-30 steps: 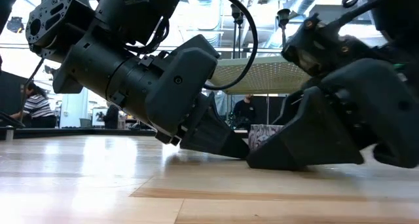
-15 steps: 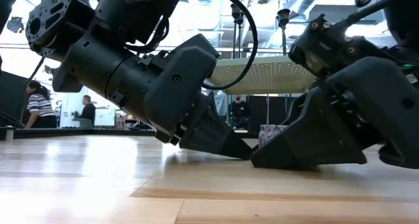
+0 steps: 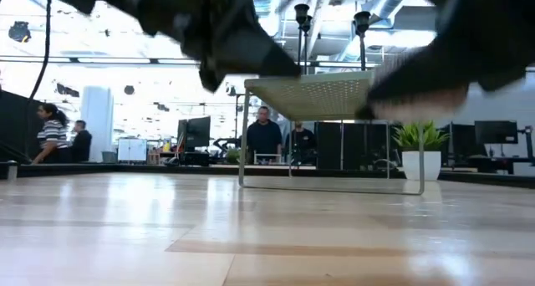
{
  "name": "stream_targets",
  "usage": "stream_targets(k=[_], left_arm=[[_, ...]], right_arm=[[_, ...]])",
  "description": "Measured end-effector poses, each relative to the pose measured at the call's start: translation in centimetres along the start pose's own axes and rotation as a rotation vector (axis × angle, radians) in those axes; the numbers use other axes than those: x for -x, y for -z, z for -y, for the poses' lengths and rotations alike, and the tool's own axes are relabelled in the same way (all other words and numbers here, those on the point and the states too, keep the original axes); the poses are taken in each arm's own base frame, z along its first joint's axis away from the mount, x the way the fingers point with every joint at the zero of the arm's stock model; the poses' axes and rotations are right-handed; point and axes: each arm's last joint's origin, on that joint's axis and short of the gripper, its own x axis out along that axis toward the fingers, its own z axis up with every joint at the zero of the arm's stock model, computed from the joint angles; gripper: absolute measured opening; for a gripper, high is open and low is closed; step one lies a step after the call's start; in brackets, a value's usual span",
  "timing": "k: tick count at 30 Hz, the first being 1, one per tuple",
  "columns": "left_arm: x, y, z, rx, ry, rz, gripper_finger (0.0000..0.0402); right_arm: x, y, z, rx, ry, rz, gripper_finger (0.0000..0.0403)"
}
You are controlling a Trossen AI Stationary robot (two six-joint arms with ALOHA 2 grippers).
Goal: Pick & Place candle stick holders
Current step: Put the red patterned scented candle on the shelf
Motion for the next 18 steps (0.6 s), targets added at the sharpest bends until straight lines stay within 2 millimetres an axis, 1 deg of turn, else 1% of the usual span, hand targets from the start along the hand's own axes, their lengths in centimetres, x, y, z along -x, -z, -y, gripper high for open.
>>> stream_targets(k=[4,9,12,18], left_arm=[[2.2,-2.4,0.1,-0.012,-0.029,0.075,0.0003],[4.5,-4.6,0.2,-0.015,-0.039,0.156,0.0003],[5.4,-5.4,0.3,0.000,-0.035,0.183,0.0003],[6.7,-6.1,0.7,0.016,0.000,0.208,0.0003]], right_arm=[[2.2,-3.2,1.2,-0.030,0.003,0.031,0.0281],[4.5,-6.7,4.3,-0.065,0.084,0.059,0.0281],[5.5,-8.3,6.7,-0.088,0.144,0.058,0.0281],[6.4,-10.2,11.4,-0.128,0.284,0.043,0.0281]])
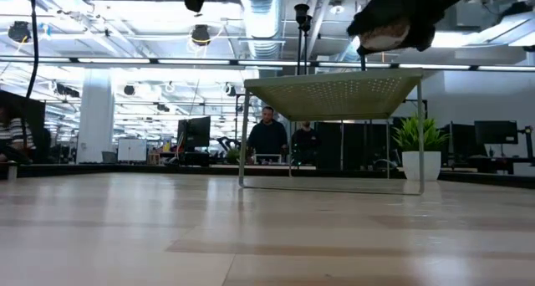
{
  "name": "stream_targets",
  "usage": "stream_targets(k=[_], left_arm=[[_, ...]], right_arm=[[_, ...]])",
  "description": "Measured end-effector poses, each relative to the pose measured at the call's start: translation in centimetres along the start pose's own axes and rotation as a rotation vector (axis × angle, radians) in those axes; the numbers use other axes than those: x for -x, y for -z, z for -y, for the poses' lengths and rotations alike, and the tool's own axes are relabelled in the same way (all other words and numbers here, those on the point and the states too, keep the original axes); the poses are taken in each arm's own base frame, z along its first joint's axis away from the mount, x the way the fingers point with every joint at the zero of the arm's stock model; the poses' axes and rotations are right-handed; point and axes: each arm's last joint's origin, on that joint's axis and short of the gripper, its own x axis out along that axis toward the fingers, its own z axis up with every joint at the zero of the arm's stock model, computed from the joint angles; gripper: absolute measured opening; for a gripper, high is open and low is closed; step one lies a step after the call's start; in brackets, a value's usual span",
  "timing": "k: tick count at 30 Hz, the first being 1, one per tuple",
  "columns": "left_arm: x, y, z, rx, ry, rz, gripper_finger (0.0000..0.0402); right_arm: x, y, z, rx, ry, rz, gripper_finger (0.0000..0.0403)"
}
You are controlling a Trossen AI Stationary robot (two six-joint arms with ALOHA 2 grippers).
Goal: Pick & Place candle stick holders
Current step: Put the red patterned scented candle on the shelf
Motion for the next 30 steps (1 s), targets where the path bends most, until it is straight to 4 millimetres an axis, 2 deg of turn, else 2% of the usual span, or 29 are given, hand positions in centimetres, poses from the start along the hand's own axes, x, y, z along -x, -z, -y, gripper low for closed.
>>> stream_targets(k=[5,9,17,30], left_arm=[[0.5,-0.1,0.4,0.002,-0.004,0.006,0.0003],[0.7,0.0,0.6,-0.002,-0.008,0.003,0.0003],[0.7,0.0,0.6,-0.004,-0.009,0.000,0.0003],[0.7,0.0,0.6,-0.003,-0.009,0.000,0.0003]], right_arm=[[-1.2,-0.6,2.2,0.015,0.098,-0.030,0.0281],[-1.7,-0.4,3.1,0.038,0.145,-0.073,0.0281],[-2.4,0.7,2.9,0.098,0.176,-0.134,0.0282],[-2.6,0.6,2.7,0.061,0.165,-0.126,0.0296]])
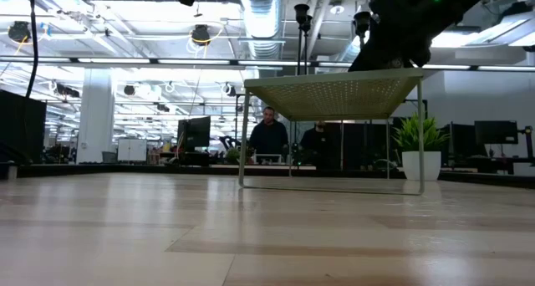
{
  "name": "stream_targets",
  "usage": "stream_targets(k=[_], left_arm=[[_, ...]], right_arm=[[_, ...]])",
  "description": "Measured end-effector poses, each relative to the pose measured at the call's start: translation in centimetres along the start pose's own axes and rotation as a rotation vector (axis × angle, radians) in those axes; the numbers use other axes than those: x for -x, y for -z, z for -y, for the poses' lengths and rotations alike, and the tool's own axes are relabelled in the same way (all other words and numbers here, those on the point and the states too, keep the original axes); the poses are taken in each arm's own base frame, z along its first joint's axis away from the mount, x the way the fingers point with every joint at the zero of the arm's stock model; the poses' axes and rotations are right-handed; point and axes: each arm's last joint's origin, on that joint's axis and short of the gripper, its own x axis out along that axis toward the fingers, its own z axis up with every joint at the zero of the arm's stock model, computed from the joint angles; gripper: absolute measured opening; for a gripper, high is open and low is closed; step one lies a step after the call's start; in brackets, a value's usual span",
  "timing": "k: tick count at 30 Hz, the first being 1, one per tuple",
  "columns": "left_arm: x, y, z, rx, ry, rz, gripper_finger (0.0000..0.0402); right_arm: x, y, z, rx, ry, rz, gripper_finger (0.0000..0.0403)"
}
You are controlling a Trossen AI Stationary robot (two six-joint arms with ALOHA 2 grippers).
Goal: Pick & Place candle stick holders
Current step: Put the red patterned scented candle on the shelf
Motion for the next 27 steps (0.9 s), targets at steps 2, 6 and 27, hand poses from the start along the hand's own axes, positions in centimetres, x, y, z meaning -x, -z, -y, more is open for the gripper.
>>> stream_targets(k=[2,6,27], left_arm=[[0.0,0.0,0.0,0.000,0.000,0.000,0.0003],[0.0,0.0,0.0,0.000,0.000,0.000,0.0003],[2.0,-2.1,0.0,0.050,-0.002,0.070,0.0003]], right_arm=[[0.0,0.0,0.0,0.003,0.000,-0.002,0.0296],[0.7,-0.8,0.2,0.005,-0.032,0.019,0.0297],[10.6,1.2,2.3,-0.111,-0.069,0.033,0.0064]])
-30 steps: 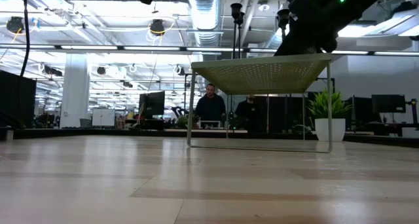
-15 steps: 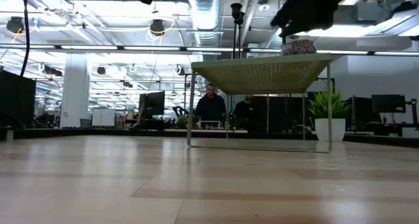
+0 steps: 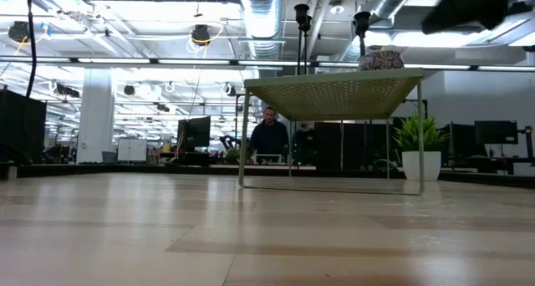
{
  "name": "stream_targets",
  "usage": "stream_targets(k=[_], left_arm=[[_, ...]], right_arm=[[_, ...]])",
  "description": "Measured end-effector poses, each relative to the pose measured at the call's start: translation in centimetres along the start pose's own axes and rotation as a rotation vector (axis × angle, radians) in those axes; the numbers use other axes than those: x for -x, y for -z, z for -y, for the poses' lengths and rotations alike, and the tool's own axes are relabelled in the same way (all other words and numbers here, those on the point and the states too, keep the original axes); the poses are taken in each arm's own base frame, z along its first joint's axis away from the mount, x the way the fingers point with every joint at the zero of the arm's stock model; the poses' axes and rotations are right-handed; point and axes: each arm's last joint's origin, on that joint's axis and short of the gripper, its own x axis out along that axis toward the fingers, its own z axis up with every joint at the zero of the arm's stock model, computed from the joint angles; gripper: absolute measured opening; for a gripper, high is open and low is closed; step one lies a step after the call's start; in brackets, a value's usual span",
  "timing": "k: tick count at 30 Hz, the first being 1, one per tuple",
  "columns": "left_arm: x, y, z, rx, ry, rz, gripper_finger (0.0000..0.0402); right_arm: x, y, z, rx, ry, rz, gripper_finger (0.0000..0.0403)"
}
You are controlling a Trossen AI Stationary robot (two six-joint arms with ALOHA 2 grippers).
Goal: Pick & Place candle stick holders
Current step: Put the red patterned scented candle on the shelf
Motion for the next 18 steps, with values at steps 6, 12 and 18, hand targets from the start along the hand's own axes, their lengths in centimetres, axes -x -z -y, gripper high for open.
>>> stream_targets(k=[6,12,18], left_arm=[[2.5,-2.9,-0.4,-0.011,0.034,0.078,0.0003],[4.1,-4.5,-0.8,-0.039,0.031,0.126,0.0003],[4.5,-4.8,-0.9,-0.061,0.036,0.128,0.0003]], right_arm=[[-0.9,0.7,-0.5,0.014,0.059,-0.028,0.0018],[-2.6,1.1,-1.4,0.038,0.122,-0.051,0.0006],[-3.9,1.2,-1.8,0.045,0.163,-0.072,0.0002]])
